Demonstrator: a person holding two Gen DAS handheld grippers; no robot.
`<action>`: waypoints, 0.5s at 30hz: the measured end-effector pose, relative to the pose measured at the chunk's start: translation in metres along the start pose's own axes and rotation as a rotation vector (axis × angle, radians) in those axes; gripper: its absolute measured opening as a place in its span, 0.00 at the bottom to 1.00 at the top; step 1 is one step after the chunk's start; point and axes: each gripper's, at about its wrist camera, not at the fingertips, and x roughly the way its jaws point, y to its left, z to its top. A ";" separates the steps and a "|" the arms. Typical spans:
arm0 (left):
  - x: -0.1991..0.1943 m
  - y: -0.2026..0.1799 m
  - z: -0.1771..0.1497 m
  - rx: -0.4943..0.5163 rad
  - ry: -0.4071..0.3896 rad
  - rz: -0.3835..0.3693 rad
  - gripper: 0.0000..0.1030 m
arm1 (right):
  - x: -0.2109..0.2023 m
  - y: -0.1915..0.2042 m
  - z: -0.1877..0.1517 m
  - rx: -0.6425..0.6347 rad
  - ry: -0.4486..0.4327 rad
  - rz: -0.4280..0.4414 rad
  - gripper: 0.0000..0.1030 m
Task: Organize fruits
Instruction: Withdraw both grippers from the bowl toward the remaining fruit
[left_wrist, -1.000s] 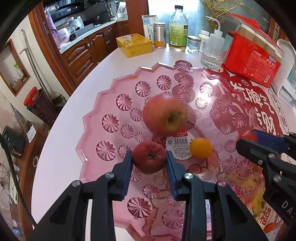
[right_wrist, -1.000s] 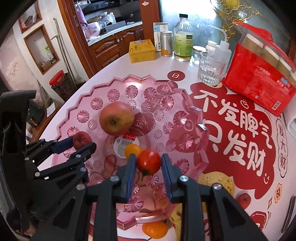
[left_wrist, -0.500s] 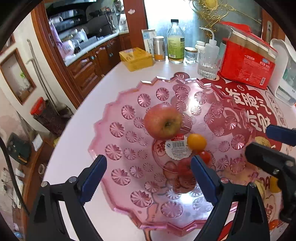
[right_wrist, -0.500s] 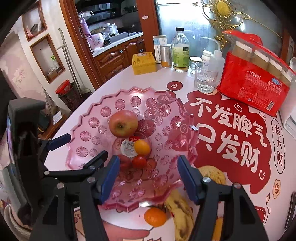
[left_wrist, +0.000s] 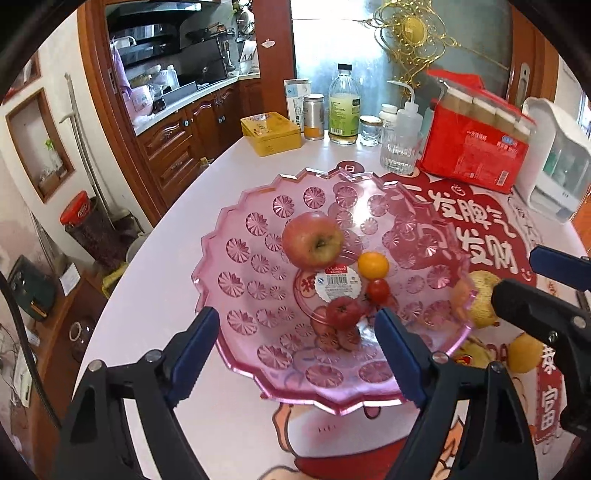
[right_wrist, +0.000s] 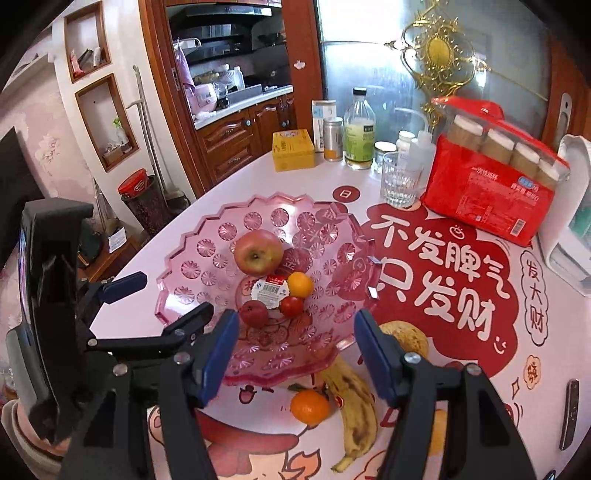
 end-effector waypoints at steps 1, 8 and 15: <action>-0.002 0.000 -0.001 -0.005 0.000 -0.002 0.83 | -0.006 0.000 -0.002 0.002 -0.006 0.002 0.63; -0.039 0.004 -0.019 0.001 -0.004 -0.056 0.83 | -0.046 -0.012 -0.023 0.051 -0.037 0.005 0.63; -0.072 -0.014 -0.055 0.052 -0.043 -0.094 0.83 | -0.091 -0.044 -0.059 0.108 -0.100 -0.087 0.63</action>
